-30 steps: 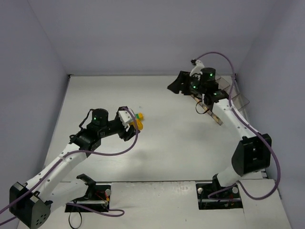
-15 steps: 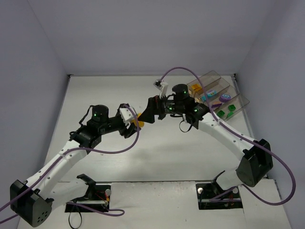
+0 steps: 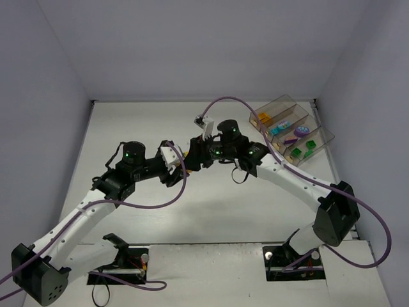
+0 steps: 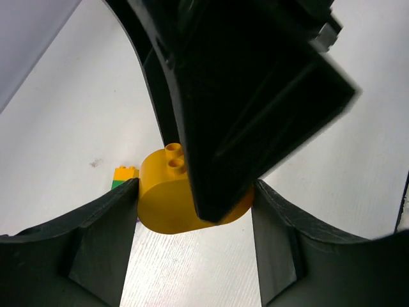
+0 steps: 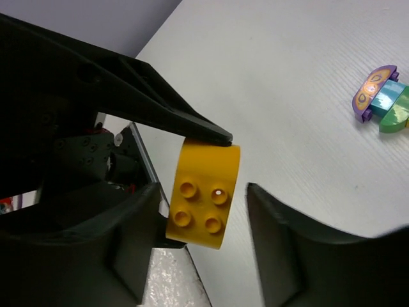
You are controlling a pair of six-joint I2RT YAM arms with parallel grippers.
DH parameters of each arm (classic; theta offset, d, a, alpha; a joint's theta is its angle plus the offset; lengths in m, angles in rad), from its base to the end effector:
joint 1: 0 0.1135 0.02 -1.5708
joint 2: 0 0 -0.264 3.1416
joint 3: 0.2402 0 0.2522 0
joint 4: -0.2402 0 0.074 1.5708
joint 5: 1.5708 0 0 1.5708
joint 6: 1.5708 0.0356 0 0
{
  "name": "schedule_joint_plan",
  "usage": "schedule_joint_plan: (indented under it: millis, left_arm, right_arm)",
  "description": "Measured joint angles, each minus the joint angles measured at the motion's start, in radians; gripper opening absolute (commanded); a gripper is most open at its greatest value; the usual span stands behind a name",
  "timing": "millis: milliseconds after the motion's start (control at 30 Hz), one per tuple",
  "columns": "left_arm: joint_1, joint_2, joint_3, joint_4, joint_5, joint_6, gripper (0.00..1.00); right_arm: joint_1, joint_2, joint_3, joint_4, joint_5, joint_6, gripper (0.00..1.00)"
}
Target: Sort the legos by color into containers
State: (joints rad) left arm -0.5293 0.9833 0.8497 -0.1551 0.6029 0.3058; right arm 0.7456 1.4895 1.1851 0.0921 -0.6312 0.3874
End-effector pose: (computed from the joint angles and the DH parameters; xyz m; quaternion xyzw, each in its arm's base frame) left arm 0.1827 -0.1303 0.3307 0.4727 0.6276 -0.3002 0.5410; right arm 0.2434 0.2533 0.3388 -0.3236 0.6931 0.5243 0.3743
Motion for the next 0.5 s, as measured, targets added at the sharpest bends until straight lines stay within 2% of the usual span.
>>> schedule_joint_plan:
  millis: [67, 100, 167, 200, 267, 300, 400, 500]
  left_arm:
    - [0.0, -0.008, 0.002, -0.003, 0.0, 0.0, 0.0]
    - [0.0, -0.011, 0.002, -0.009, -0.004, 0.002, 0.0]
    - [0.0, -0.013, 0.002, -0.013, -0.016, 0.011, 0.01]
    - [0.0, -0.013, 0.002, -0.013, -0.023, 0.016, 0.25]
    - [-0.002, -0.012, 0.002, -0.017, -0.027, 0.015, 0.54]
    - [-0.002, -0.013, 0.002, -0.02, -0.029, 0.014, 0.81]
    - [-0.005, -0.013, 0.001, -0.014, -0.06, -0.021, 0.85]
    - [-0.005, -0.018, -0.003, 0.002, -0.123, -0.067, 0.85]
  right_arm:
    - [0.003, 0.008, 0.0, 0.0, 0.01, 0.001, 0.33]
    - [0.006, 0.009, 0.0, 0.002, 0.007, 0.005, 0.18]
    - [0.009, 0.01, -0.002, 0.002, 0.037, 0.035, 0.04]
    - [0.009, 0.01, -0.003, 0.003, 0.043, 0.048, 0.0]
    - [0.009, 0.009, -0.005, 0.007, 0.05, 0.042, 0.0]
    - [0.011, 0.009, -0.006, 0.007, 0.056, 0.038, 0.0]
    - [-0.003, 0.008, -0.006, -0.005, 0.105, 0.023, 0.0]
    - [-0.09, 0.008, -0.01, -0.024, 0.173, 0.027, 0.0]
